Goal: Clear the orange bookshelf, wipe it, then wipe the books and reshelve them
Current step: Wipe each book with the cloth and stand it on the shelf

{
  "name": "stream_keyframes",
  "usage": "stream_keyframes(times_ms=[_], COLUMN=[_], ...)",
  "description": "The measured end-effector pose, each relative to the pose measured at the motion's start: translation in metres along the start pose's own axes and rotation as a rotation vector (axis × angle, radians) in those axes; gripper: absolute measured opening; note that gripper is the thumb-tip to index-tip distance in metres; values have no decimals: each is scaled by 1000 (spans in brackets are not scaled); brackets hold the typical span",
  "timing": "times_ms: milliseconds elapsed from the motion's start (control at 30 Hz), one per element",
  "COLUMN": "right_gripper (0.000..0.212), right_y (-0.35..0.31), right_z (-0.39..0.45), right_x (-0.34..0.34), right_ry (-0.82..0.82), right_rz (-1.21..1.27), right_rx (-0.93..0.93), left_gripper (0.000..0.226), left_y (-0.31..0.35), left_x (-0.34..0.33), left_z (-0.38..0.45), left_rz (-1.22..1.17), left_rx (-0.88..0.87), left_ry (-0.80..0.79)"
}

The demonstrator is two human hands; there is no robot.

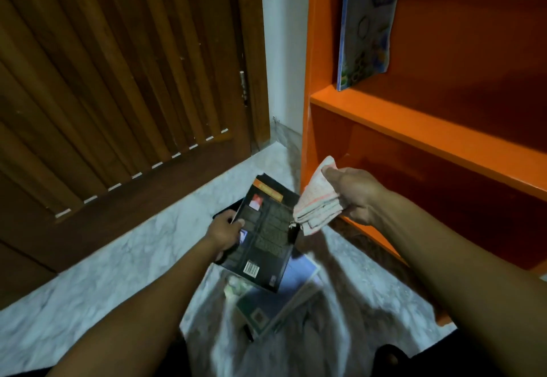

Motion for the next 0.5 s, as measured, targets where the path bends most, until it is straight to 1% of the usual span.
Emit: stream_keyframes(times_ms=[100, 200, 233, 300, 400, 467, 500], right_gripper=[10, 6, 9, 18, 23, 24, 23], right_y=[3, 4, 3, -2, -12, -20, -21], right_z=[3, 4, 3, 0, -8, -16, -19], right_x=[6, 3, 0, -12, -36, -48, -51], right_ry=[117, 168, 167, 118, -20, -108, -124], right_rz=[-69, -79, -60, 5, 146, 224, 239], right_rx=[18, 32, 41, 63, 108, 152, 170], left_gripper=[24, 19, 17, 15, 17, 21, 22], left_y=[63, 116, 129, 147, 162, 163, 162], left_x=[26, 47, 52, 59, 59, 59, 59], left_z=[-14, -26, -32, -46, -69, -76, -80], left_rz=[-175, -298, -351, -425, -480, -455, -428], left_rx=[-39, -104, -112, -120, -156, -190, -210], left_ry=[5, -24, -40, -62, -102, -79, -67])
Point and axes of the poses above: each hand's wrist, its own z-axis towards the middle knuckle, its own x-axis out of the back of the hand, y = z × x, the point moved 7 cm from there along z, towards the middle knuckle, and after that the axes turned 15 degrees about -z, right-handed, at the moved point
